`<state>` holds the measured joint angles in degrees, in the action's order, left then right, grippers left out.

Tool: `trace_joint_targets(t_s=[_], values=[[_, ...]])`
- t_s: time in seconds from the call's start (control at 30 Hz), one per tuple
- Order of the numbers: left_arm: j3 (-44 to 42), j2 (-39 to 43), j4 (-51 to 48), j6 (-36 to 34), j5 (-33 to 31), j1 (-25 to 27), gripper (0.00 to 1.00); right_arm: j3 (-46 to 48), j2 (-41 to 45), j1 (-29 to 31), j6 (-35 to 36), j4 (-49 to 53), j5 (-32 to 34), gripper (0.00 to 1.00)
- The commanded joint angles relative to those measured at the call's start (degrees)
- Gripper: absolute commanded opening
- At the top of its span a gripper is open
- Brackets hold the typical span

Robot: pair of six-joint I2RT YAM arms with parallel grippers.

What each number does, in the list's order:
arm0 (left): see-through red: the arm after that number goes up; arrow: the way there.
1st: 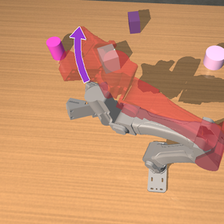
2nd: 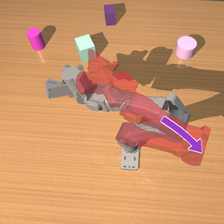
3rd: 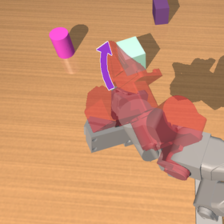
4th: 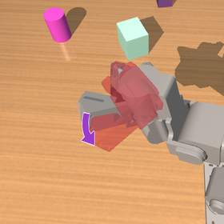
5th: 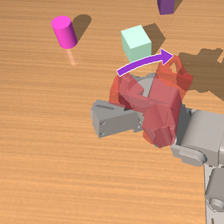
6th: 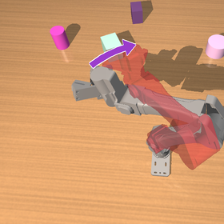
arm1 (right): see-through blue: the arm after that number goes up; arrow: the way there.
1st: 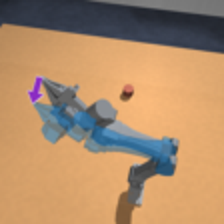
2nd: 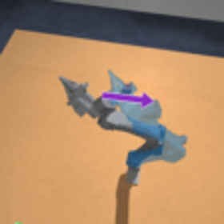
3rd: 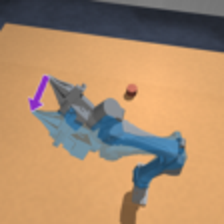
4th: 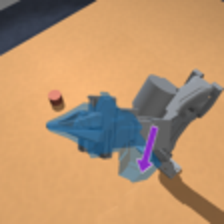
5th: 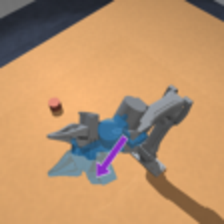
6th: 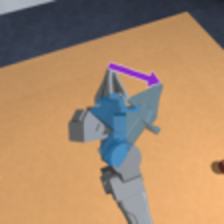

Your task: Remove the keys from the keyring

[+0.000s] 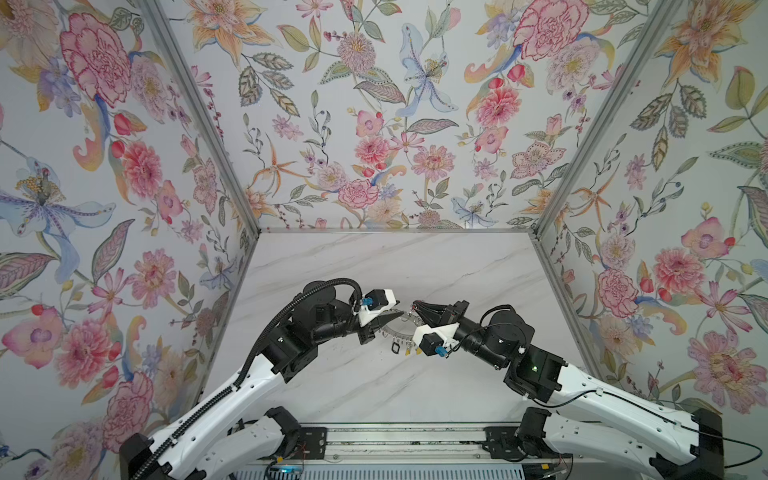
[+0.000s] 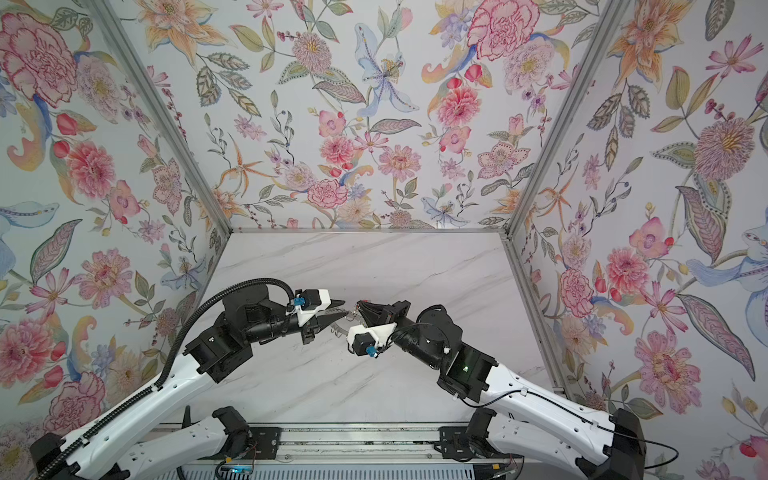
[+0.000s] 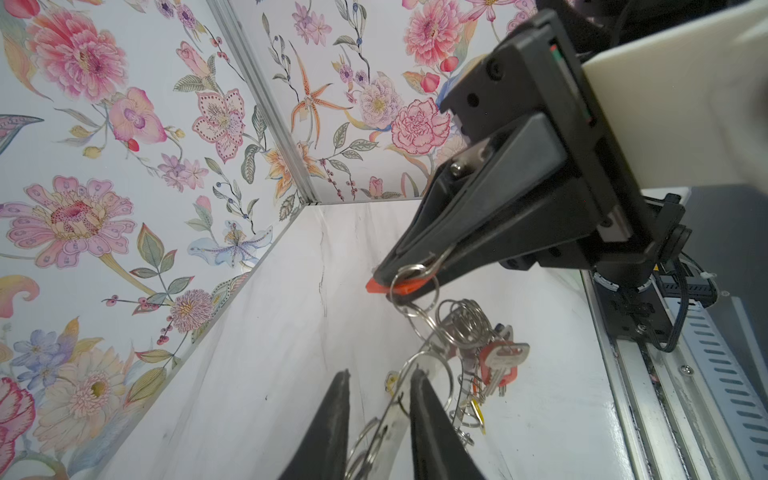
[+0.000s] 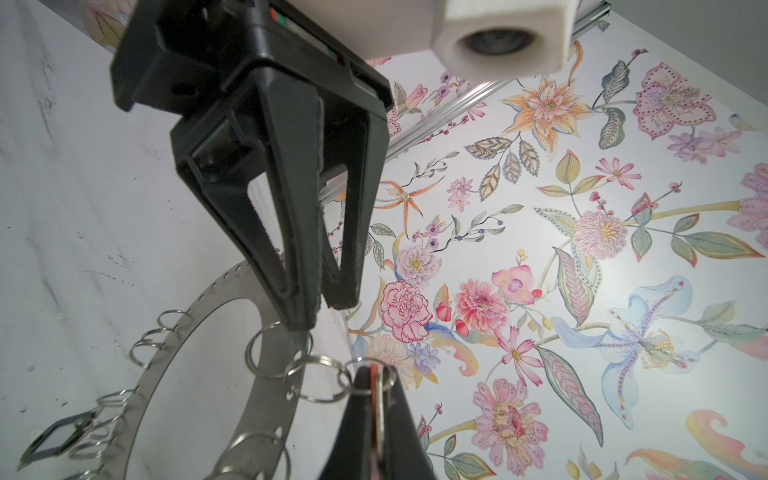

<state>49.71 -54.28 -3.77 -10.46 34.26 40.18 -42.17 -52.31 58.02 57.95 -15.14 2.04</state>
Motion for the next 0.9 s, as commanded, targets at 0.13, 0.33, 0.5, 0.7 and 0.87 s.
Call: trace_joint_targets(t_s=[0.13,0.33,0.5,0.7,0.87], values=[[-0.91,3.49,1.81,4.24,-2.39,1.94,0.31,-0.87,0.16,-0.32,0.19,-3.53,-0.81,0.00],[0.80,4.36,-0.51,6.33,-8.32,4.28,0.37,-2.33,-0.49,-0.11,-0.66,-1.37,-0.20,0.00],[2.02,3.93,-1.98,9.36,-11.69,6.12,0.37,-4.26,-1.21,0.08,-1.64,1.79,0.81,0.00],[3.75,2.90,-5.25,10.47,-16.73,9.24,0.35,-5.48,-2.32,0.34,-2.87,3.36,2.39,0.00],[3.28,2.39,-5.04,12.16,-16.95,10.07,0.27,-6.25,-3.14,0.42,-3.63,3.82,3.29,0.00]])
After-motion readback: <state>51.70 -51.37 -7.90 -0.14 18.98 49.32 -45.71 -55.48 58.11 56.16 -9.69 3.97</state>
